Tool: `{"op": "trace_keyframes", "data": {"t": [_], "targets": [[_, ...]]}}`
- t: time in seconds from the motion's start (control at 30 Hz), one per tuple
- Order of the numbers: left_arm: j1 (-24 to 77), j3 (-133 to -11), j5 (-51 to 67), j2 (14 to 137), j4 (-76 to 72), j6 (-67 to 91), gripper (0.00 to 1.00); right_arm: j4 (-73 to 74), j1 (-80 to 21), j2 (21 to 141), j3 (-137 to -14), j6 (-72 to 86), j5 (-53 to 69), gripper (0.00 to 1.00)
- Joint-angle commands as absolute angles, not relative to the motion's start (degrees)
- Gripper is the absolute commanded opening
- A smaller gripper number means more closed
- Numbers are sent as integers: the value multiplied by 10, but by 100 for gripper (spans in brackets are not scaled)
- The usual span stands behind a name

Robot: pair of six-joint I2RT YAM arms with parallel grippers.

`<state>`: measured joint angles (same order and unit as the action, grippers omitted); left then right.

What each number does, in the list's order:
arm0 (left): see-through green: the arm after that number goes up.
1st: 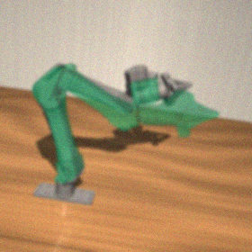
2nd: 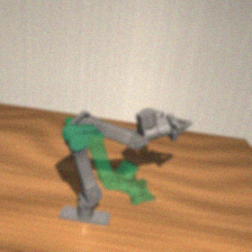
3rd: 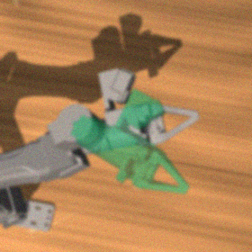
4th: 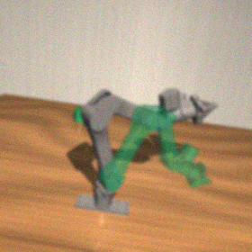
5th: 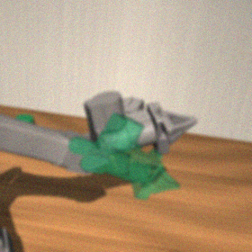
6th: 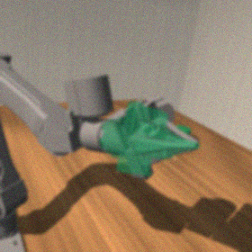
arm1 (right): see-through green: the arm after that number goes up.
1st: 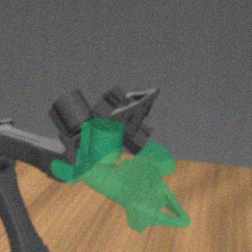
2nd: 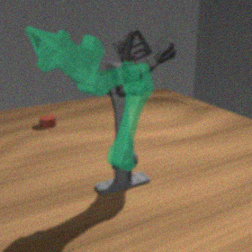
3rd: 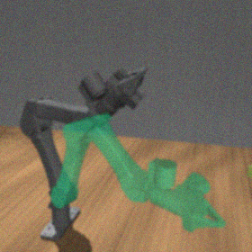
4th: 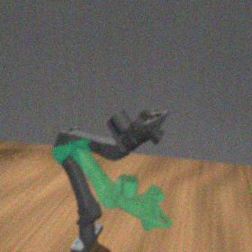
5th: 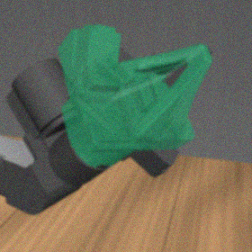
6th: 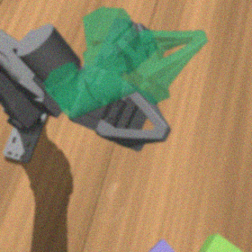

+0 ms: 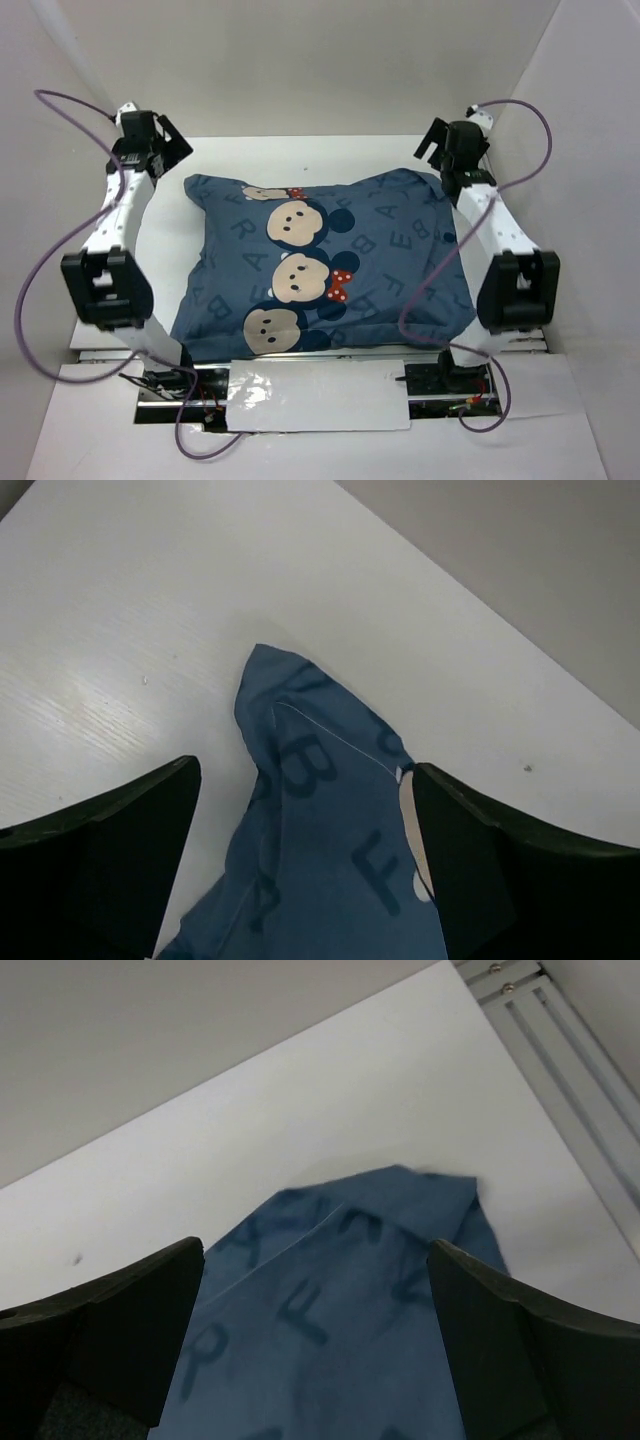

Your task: Put the pillow into the pillowcase

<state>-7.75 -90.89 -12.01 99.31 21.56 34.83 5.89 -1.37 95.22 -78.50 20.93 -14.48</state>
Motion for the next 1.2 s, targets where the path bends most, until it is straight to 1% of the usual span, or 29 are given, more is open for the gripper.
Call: {"op": "trace_keyframes", "data": {"t": [0.0,0.03,0.07,0.1,0.13,0.17,0.23,0.27,0.3,0.33,0.37,0.43,0.5,0.53,0.57,0.7,0.77,0.93,1.0,1.07,1.1,1.13,1.17], "targets": [[-67,-825,-55,879,269,346,100,73,-18,860,-707,241,-114,100],[-60,-790,-48,851,269,356,100,73,-18,851,-670,241,-105,100],[-41,-752,-27,823,259,365,100,73,-18,851,-658,241,-105,100],[-32,-672,-12,763,237,365,100,81,-18,845,-653,241,-98,100],[-20,-634,2,735,210,365,100,106,-18,854,-653,241,-98,100],[8,-602,13,711,166,365,100,112,-13,862,-653,241,-98,93],[37,-526,25,660,128,371,100,117,-8,889,-659,231,-106,83],[51,-511,25,653,120,371,100,117,-8,900,-659,231,-113,75],[80,-503,10,653,120,371,100,117,-2,925,-666,238,-121,60],[94,-497,-4,653,120,371,100,117,-2,939,-666,243,-121,60],[118,-497,-31,653,143,378,100,107,6,969,-675,250,-121,53],[140,-505,-54,673,159,383,100,107,13,1022,-701,273,-121,51],[148,-511,-54,682,159,378,100,107,13,1040,-721,279,-127,48],[148,-516,-61,688,153,378,100,107,13,1078,-732,286,-120,48],[155,-516,-62,693,153,378,100,100,13,1098,-743,291,-113,45],[161,-511,-62,728,139,378,100,93,13,1191,-831,312,-119,43],[167,-505,-62,750,134,383,100,83,13,1235,-863,327,-160,43],[182,-485,-61,782,116,376,100,63,13,1309,-1000,358,-244,44],[187,-499,-89,801,136,381,100,35,13,1341,-1033,358,-252,47],[187,-517,-123,811,175,387,100,35,20,1369,-1109,364,-241,51],[187,-535,-132,811,184,387,100,58,20,1399,-1142,364,-241,55],[187,-543,-140,811,190,387,100,66,27,1411,-1206,353,-231,59],[187,-551,-146,811,190,387,100,72,27,1420,-1231,328,-221,65]]}}
